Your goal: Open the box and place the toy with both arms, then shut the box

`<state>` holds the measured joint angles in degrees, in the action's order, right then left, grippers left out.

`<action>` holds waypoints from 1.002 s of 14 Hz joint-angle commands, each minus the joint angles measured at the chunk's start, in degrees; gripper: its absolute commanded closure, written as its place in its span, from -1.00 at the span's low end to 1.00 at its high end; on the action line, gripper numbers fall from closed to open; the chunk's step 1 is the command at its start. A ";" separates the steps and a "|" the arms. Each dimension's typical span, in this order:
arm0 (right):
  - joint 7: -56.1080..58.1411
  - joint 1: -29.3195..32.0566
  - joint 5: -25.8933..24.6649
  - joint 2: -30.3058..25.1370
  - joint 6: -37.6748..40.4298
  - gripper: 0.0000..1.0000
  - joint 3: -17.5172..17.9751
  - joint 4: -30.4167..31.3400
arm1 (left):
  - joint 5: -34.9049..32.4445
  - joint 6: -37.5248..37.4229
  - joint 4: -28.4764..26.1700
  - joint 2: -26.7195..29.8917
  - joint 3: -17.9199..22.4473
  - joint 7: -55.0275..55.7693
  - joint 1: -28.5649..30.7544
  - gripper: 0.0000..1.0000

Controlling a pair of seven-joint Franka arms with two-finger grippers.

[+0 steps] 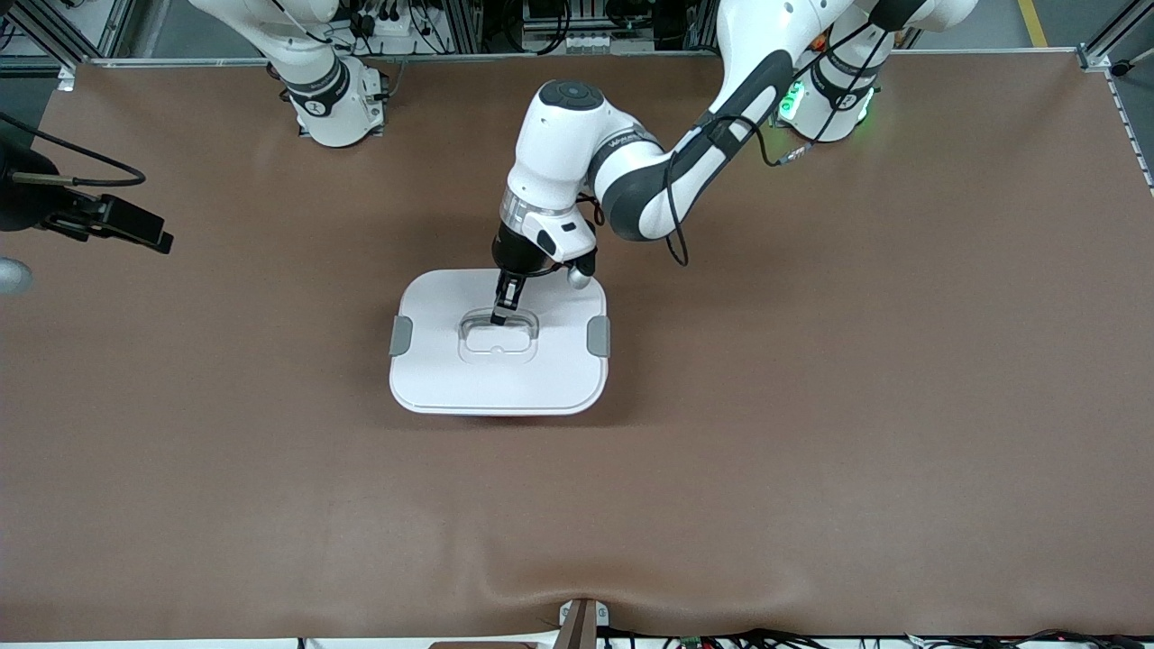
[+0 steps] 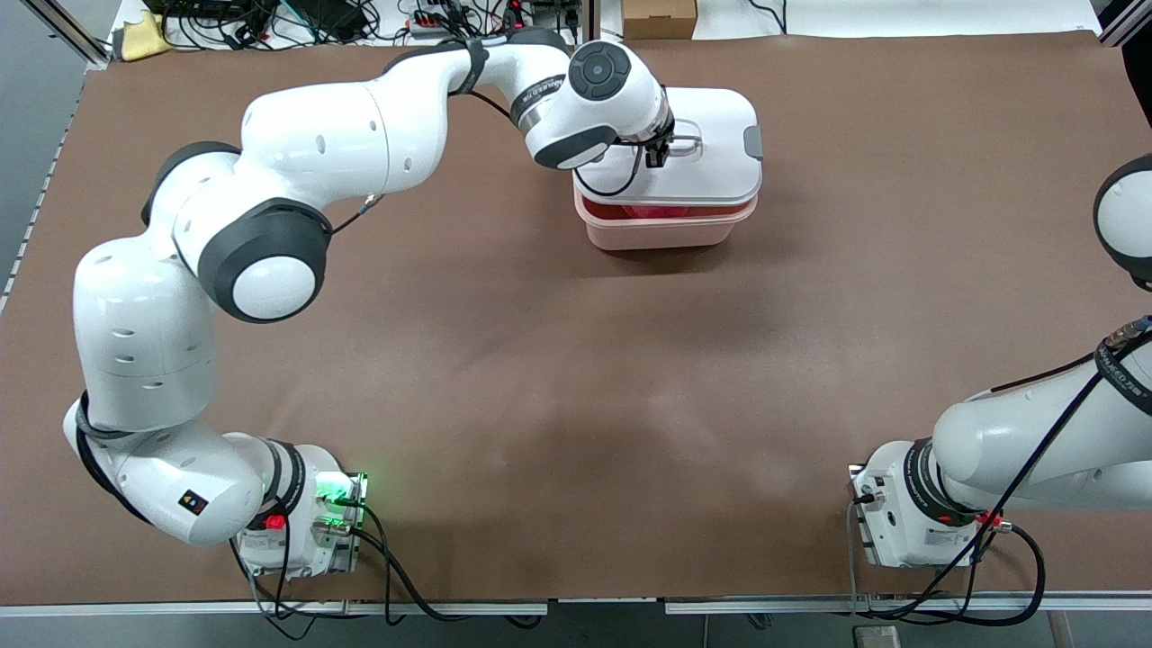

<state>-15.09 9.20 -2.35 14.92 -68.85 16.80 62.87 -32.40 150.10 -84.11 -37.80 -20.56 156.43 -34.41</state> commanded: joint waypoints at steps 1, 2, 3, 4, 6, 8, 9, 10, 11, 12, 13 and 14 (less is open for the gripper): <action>3.04 2.75 1.03 -3.58 -0.67 -1.00 1.04 4.62 | -3.10 3.79 0.62 -1.31 0.34 7.67 -0.05 1.00; 3.13 2.84 1.03 -3.93 -0.76 -1.00 0.95 4.97 | -3.02 3.79 0.01 -1.31 0.34 7.93 0.13 1.00; 3.66 3.36 1.03 -4.02 -0.76 -1.00 0.95 5.24 | -3.02 3.79 -0.35 -1.31 0.34 8.71 0.22 1.00; 5.40 4.06 1.12 -4.02 -0.85 -1.00 0.95 5.42 | -3.02 3.71 -0.70 -1.14 0.34 9.42 0.31 1.00; 9.71 5.73 1.12 -4.54 -0.94 -1.00 0.87 6.47 | -3.02 3.79 -1.06 -0.96 0.25 10.56 0.31 1.00; 9.99 6.09 1.99 -6.56 -1.81 -1.00 0.78 9.36 | -3.10 3.88 -1.06 -1.13 0.34 11.79 0.22 1.00; 9.99 6.00 2.35 -8.31 -3.21 -1.00 0.34 11.72 | -3.11 4.67 -1.06 -1.22 0.34 12.75 0.13 1.00; 10.25 6.00 2.70 -10.33 -4.96 -1.00 -0.45 14.88 | -3.11 4.93 -1.06 -1.22 0.34 13.98 0.22 1.00; 11.56 5.91 3.31 -12.52 -6.46 -1.00 -1.58 18.13 | -3.19 4.94 -1.14 -1.31 0.34 15.13 0.22 1.00; 14.44 5.74 4.10 -14.81 -8.56 -1.00 -3.51 21.55 | -3.19 4.94 -1.14 -1.22 0.34 15.66 0.31 1.00; 17.43 4.95 5.24 -17.01 -10.50 -1.00 -6.31 24.81 | -3.28 4.94 -1.49 -1.22 0.34 16.45 0.14 1.00; 18.94 3.29 5.86 -18.51 -11.65 -1.00 -9.13 27.36 | -3.28 4.94 -1.58 -1.22 0.34 16.89 -0.13 1.00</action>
<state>-0.56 13.77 1.20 3.22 -76.66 12.58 80.77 -32.26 151.46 -84.70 -39.11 -20.39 158.94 -34.09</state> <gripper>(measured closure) 0.000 0.934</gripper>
